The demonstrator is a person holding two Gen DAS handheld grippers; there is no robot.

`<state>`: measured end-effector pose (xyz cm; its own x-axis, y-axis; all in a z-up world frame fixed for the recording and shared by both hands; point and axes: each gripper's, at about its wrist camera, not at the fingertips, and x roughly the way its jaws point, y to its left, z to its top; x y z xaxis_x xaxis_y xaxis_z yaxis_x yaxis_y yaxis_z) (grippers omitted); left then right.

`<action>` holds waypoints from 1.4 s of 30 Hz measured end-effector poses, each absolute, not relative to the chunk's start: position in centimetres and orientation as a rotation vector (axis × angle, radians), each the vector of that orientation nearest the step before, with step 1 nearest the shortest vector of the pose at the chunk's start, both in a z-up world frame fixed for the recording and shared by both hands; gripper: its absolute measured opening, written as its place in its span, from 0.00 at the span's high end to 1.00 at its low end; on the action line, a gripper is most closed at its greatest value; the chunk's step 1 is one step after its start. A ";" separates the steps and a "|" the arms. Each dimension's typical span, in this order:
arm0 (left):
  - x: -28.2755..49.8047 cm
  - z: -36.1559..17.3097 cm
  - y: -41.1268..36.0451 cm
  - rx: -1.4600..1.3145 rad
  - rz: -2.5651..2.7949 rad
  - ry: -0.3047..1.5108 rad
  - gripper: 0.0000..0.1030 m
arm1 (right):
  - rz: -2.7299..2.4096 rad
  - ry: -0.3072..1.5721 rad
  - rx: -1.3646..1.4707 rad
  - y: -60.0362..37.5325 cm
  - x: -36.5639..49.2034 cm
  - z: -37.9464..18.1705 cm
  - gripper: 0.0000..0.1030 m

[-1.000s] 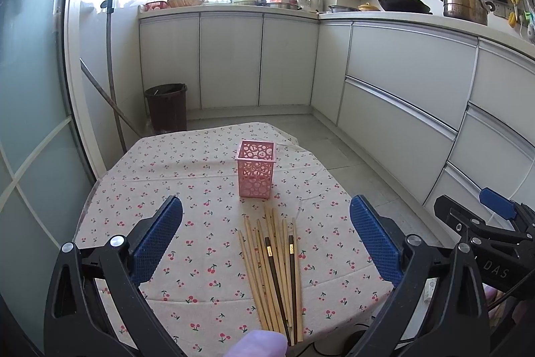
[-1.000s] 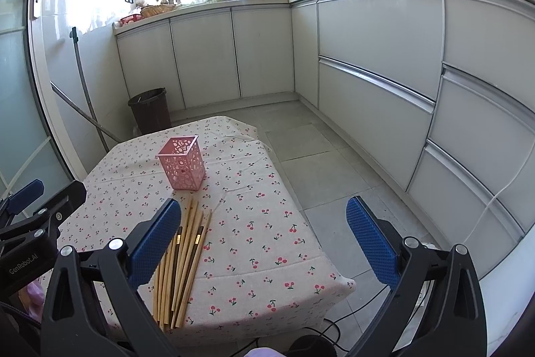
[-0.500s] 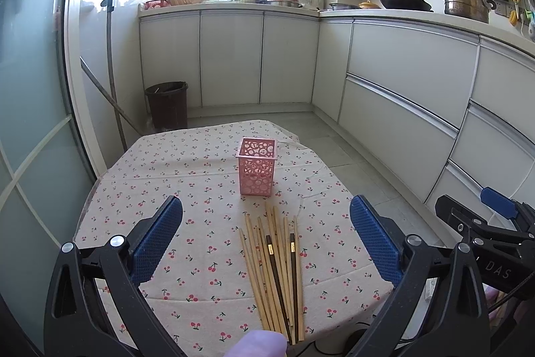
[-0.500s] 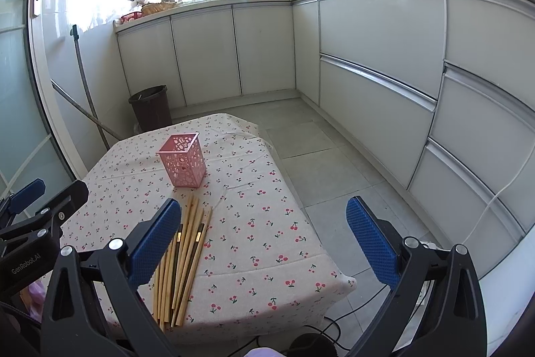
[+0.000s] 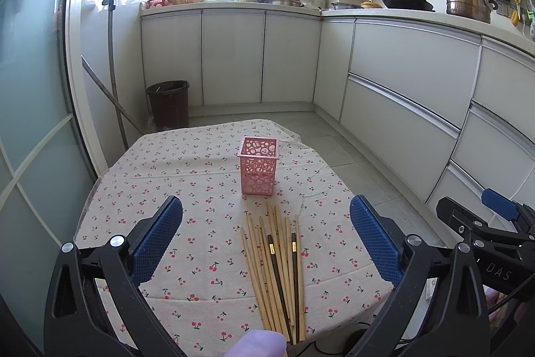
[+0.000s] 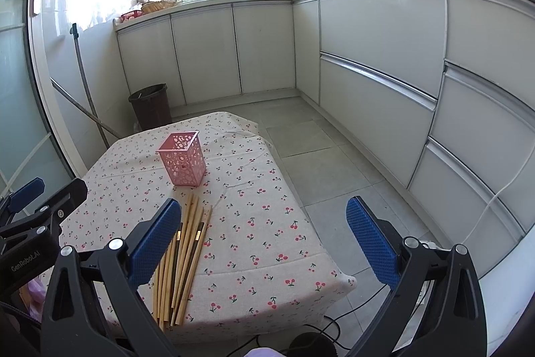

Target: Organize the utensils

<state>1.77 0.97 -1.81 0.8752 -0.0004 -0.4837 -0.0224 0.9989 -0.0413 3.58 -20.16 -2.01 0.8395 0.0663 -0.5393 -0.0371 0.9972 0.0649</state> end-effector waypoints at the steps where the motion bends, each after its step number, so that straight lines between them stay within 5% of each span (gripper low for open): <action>1: 1.8 -1.8 1.0 -0.045 0.012 0.506 0.07 | 0.054 0.573 0.052 -20.1 3.6 -2.0 0.06; 22: 2.7 -2.5 1.4 -0.053 0.033 0.554 0.07 | 0.052 0.597 0.050 -20.0 3.9 -2.3 0.06; 39: 19.1 -13.2 6.5 -0.173 0.096 1.222 0.08 | 0.245 0.965 0.346 -20.4 15.0 -2.0 0.06; 42: 20.7 -15.1 7.0 -0.123 0.139 1.283 0.14 | 0.294 1.062 0.471 -20.8 17.7 -4.5 0.06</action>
<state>20.75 7.04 -15.12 0.2778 0.0348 -0.9600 -0.1720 0.9850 -0.0140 17.73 -20.76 -4.53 0.4621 0.4504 -0.7639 -0.0072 0.8633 0.5047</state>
